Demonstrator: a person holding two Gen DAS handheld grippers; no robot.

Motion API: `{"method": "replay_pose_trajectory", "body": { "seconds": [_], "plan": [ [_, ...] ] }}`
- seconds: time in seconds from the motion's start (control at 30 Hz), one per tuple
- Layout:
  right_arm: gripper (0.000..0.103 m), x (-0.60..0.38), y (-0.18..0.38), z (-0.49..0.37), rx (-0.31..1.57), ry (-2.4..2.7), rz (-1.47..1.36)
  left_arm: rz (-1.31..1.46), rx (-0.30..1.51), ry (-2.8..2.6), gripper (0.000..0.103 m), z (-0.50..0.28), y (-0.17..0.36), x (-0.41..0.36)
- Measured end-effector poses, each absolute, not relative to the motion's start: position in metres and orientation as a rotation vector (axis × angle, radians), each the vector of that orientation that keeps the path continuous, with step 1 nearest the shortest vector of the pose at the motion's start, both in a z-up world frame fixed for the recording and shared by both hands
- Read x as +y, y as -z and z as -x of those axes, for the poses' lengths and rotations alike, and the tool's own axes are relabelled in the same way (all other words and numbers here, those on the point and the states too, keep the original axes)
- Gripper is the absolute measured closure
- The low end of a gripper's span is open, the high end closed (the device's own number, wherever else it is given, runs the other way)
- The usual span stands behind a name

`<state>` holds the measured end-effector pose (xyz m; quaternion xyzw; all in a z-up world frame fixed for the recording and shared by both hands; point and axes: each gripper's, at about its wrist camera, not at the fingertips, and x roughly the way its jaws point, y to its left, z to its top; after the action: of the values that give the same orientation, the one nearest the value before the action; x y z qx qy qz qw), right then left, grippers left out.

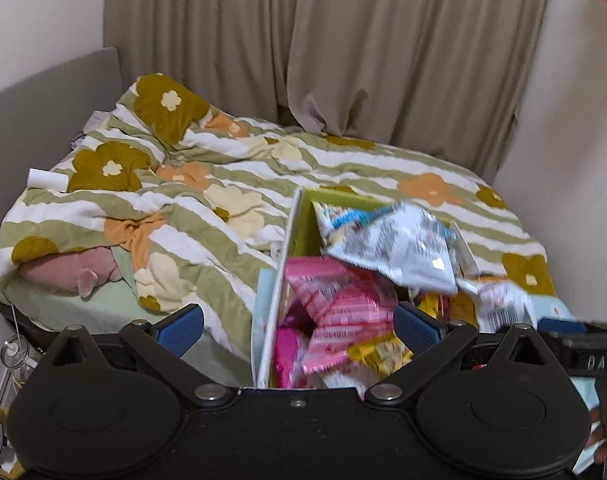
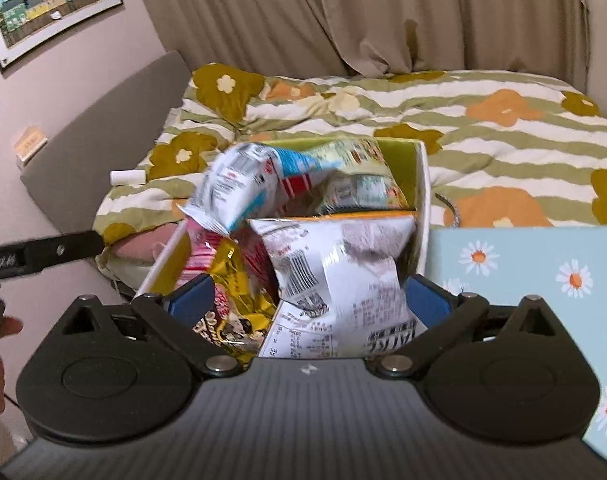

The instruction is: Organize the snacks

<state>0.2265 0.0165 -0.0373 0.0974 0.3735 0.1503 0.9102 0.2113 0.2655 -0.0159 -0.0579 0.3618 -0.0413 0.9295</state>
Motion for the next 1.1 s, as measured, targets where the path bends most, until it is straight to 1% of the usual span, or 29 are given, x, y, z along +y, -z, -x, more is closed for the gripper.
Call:
{"method": "replay_pose_trajectory", "body": {
  "seconds": [0.23,0.4,0.6,0.8,0.9,1.1],
  "plan": [
    [0.0,0.018,0.034,-0.213,0.712,-0.276,-0.2,0.086,0.756,0.117,0.0,-0.204,0.023,0.259],
    [0.0,0.014,0.019,-0.197,0.662,-0.282,-0.195,0.073,0.711,0.113,0.0,-0.186,0.007,0.25],
    [0.0,0.005,-0.012,-0.165,0.588,-0.251,-0.14,0.071,0.636,0.052,0.0,-0.148,-0.021,0.229],
    [0.0,-0.016,-0.037,-0.124,0.571,-0.164,-0.053,0.008,0.581,-0.03,0.0,-0.107,-0.036,0.194],
    [0.0,-0.03,-0.039,-0.102,0.569,-0.094,-0.025,-0.001,0.56,-0.003,0.0,-0.087,-0.033,0.177],
    [0.0,-0.06,-0.03,-0.066,0.605,0.008,-0.015,-0.021,0.581,0.015,0.0,-0.066,-0.027,0.153]
  ]
}}
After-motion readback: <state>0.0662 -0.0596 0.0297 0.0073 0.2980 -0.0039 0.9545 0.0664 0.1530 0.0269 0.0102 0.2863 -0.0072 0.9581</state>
